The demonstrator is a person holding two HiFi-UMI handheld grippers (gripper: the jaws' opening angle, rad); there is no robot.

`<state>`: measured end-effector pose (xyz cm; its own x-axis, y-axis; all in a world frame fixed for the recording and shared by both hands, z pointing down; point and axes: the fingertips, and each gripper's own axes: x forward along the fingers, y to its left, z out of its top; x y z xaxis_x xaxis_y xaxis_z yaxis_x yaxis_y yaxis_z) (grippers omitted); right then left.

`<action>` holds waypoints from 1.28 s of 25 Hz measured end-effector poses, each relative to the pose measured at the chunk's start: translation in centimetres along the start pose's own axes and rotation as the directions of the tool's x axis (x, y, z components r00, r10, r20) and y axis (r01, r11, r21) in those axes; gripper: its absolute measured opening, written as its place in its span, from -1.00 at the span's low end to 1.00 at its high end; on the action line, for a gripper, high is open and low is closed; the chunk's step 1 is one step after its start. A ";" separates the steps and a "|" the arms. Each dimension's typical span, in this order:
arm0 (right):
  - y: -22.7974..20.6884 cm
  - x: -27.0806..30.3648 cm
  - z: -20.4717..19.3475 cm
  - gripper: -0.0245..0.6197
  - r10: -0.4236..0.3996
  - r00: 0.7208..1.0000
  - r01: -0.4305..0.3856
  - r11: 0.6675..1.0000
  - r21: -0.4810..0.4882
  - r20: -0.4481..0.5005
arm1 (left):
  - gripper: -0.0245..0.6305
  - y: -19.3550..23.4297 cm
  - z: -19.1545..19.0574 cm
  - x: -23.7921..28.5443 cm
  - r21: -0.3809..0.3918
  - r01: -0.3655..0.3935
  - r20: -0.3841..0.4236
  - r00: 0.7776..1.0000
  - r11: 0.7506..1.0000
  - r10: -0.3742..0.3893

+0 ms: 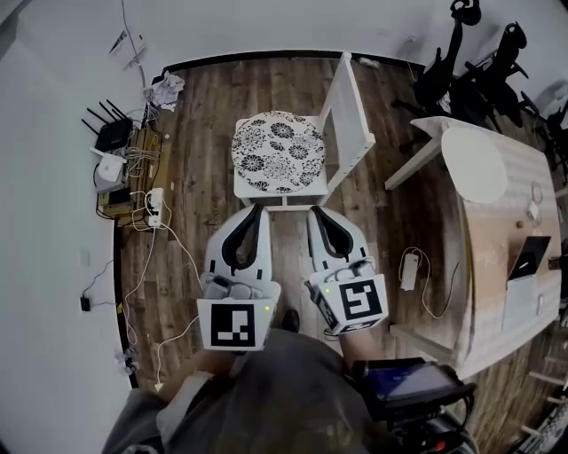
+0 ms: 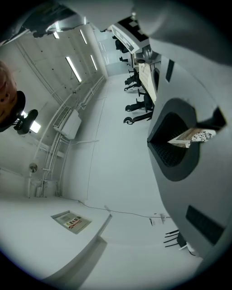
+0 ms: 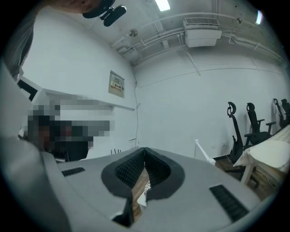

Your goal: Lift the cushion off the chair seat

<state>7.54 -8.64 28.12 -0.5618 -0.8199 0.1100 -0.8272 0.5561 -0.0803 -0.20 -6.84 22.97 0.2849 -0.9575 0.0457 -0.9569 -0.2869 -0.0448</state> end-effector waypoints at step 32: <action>-0.4 22.1 2.7 -0.90 0.019 1.000 -0.019 0.999 -0.034 -0.023 | -0.91 17.7 0.2 13.5 -0.009 -0.049 0.008 0.999 0.999 0.049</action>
<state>-4.55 -27.30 27.94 -0.5770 -0.8061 0.1317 -0.8159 0.5761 -0.0490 -13.24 -24.83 22.55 0.2380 -0.9706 0.0359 -0.9702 -0.2393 -0.0377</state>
